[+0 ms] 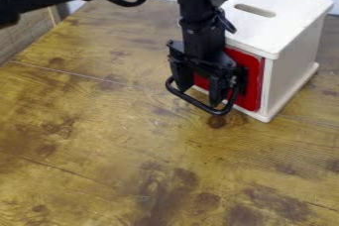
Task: Close the drawer
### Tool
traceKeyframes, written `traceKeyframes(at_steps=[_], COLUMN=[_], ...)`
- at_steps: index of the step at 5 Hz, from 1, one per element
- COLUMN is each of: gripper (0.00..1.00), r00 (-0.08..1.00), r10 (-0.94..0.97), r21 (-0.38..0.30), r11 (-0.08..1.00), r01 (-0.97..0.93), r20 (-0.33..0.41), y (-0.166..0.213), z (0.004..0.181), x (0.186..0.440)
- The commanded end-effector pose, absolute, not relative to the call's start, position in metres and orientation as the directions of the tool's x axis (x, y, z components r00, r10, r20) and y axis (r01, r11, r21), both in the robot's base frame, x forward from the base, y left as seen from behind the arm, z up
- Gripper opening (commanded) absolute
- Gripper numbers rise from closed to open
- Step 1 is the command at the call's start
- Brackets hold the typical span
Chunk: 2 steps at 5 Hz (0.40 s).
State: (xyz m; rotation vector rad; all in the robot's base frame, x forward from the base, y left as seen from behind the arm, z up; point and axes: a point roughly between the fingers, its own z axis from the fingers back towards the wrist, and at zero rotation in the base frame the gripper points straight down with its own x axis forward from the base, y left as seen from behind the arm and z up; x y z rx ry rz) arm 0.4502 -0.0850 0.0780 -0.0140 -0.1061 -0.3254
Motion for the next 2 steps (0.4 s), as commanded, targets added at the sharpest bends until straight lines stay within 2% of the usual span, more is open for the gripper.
traceKeyframes(at_steps=[1,2], gripper=[1.0,1.0], r00=[0.93,0.963], r10=[-0.224,-0.175], r21=[0.032,-0.011], r11=[0.974,0.984], r01=[0.224,0.18], r20=[0.291,0.203], y=[-0.047,-0.026], z=[0.167,0.177], x=[0.471,0.469])
